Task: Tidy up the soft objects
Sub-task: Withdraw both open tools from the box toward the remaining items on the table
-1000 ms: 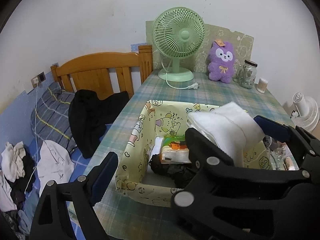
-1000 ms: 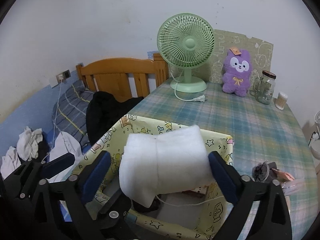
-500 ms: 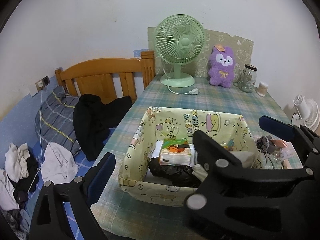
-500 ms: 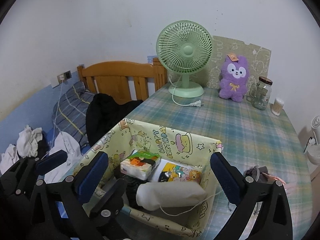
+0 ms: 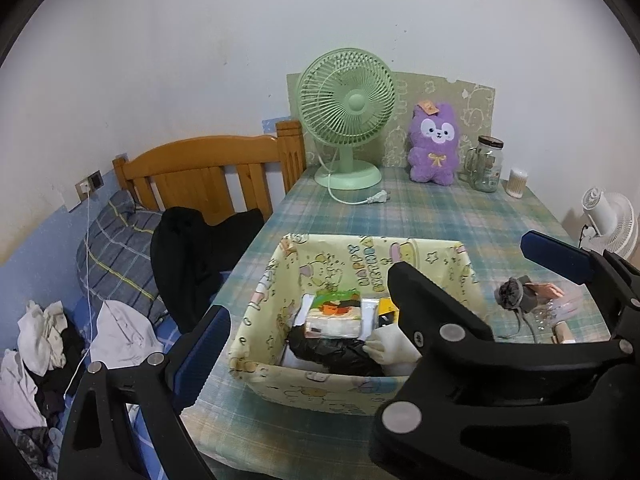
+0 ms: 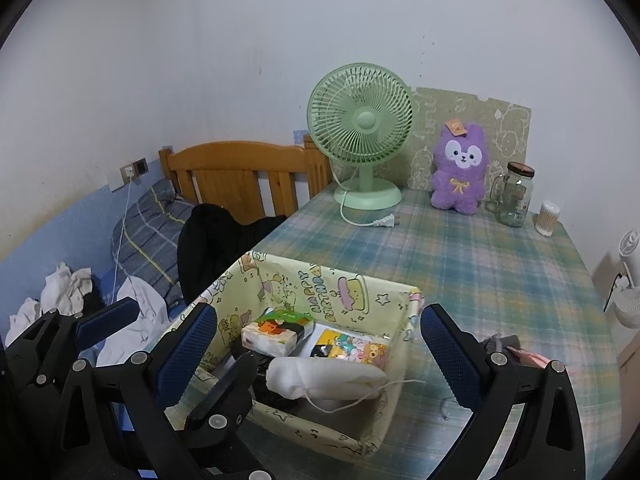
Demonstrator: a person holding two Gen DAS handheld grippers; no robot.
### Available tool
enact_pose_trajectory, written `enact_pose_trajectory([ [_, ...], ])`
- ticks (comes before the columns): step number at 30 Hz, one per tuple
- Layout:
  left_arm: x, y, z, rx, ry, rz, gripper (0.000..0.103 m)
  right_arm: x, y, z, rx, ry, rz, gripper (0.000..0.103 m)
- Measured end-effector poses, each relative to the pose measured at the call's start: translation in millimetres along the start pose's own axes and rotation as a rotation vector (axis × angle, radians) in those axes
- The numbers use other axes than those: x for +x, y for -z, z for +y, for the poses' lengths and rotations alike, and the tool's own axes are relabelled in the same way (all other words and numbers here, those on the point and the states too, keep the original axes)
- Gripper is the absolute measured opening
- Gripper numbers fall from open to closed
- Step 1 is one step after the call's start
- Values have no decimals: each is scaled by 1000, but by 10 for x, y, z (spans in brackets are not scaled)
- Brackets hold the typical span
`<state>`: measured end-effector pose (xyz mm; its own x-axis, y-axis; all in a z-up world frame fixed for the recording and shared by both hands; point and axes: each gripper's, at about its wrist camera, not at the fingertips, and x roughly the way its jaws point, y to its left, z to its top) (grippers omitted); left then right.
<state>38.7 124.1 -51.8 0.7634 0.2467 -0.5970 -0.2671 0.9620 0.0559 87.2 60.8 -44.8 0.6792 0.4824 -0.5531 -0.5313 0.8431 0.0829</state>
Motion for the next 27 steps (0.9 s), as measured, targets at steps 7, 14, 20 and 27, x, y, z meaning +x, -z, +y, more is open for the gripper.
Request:
enact_pose_trajectory([
  [7,-81,-23,-172,2,52,-23,97,-221,-4,-158,7,29,-46,103],
  [14,-138,-75,-446,30,106,-50,97,-416,10,-452,45,74,-71,103],
  [20,-191,-136,-700,59,139,-68,97,-583,17,-661,57,130,-98,103],
  [27,-262,-192,-963,85,181,-92,97,-762,34,-935,94,175,-117,103],
])
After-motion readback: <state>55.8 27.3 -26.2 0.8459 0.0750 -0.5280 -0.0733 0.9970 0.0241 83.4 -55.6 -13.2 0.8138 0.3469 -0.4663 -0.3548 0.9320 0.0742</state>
